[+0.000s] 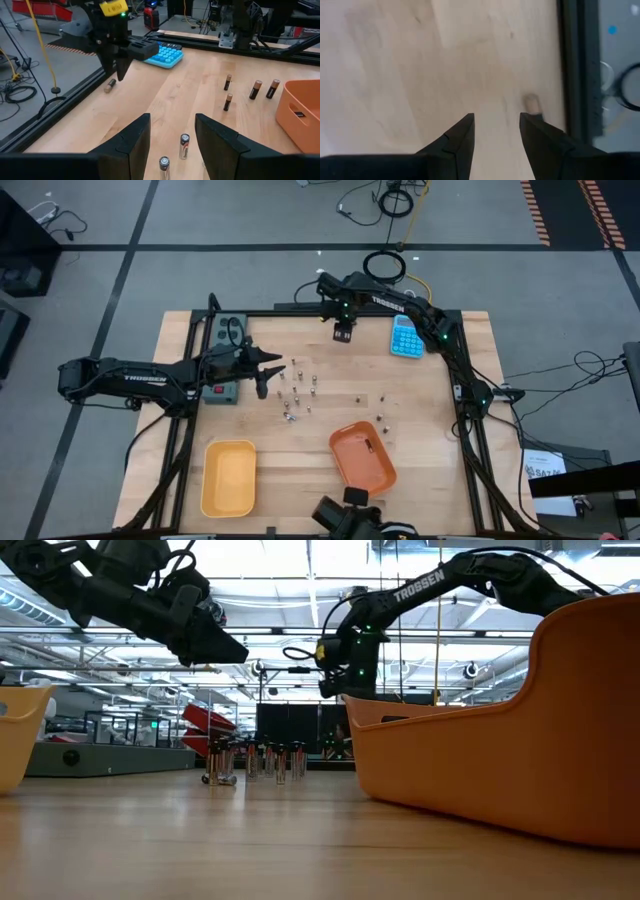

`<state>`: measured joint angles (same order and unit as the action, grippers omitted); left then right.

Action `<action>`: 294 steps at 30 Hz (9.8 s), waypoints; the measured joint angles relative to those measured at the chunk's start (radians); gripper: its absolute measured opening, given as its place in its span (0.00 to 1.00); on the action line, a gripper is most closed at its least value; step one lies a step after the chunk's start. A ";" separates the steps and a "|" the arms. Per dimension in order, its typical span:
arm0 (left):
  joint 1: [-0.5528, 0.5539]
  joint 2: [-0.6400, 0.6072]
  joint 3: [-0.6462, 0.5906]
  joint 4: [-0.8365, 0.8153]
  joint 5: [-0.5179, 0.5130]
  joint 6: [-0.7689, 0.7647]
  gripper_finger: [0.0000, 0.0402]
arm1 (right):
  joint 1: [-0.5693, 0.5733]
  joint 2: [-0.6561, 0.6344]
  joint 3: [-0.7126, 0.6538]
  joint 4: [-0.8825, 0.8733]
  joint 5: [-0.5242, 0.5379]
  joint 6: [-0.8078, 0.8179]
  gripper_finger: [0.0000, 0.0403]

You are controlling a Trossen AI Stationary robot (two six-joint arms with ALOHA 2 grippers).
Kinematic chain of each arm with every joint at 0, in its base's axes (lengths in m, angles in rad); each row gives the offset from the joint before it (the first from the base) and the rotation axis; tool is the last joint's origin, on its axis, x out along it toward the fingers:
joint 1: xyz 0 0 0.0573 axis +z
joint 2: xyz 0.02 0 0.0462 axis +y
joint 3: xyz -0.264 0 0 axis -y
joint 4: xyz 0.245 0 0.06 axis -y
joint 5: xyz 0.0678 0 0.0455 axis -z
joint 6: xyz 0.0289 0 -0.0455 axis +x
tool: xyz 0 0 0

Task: Sort batteries
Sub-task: Put the brown battery into the orange bin

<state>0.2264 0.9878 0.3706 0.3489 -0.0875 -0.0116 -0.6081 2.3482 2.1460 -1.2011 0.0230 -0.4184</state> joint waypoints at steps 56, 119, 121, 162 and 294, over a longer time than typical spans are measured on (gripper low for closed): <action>0.000 0.000 0.000 -0.017 -0.041 0.044 0.41 | 0.009 -0.372 -0.486 0.530 -0.234 -0.055 0.37; 0.000 0.000 0.000 0.031 -0.048 0.010 0.41 | -0.013 -0.749 -1.162 0.791 -0.098 -0.020 0.32; -0.001 0.000 0.000 0.040 -0.048 0.008 0.41 | -0.033 -0.726 -1.148 0.783 -0.096 -0.057 0.32; -0.002 0.000 0.000 0.034 -0.048 -0.008 0.41 | -0.124 -0.498 -0.896 0.741 -0.105 -0.324 0.56; 0.034 0.219 0.074 0.211 0.186 0.200 0.41 | 0.217 -0.487 -0.769 0.551 0.372 0.959 0.41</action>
<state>0.2604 1.2070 0.4450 0.5599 0.0985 0.1883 -0.3914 1.8611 1.3771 -0.6499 0.3954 0.5409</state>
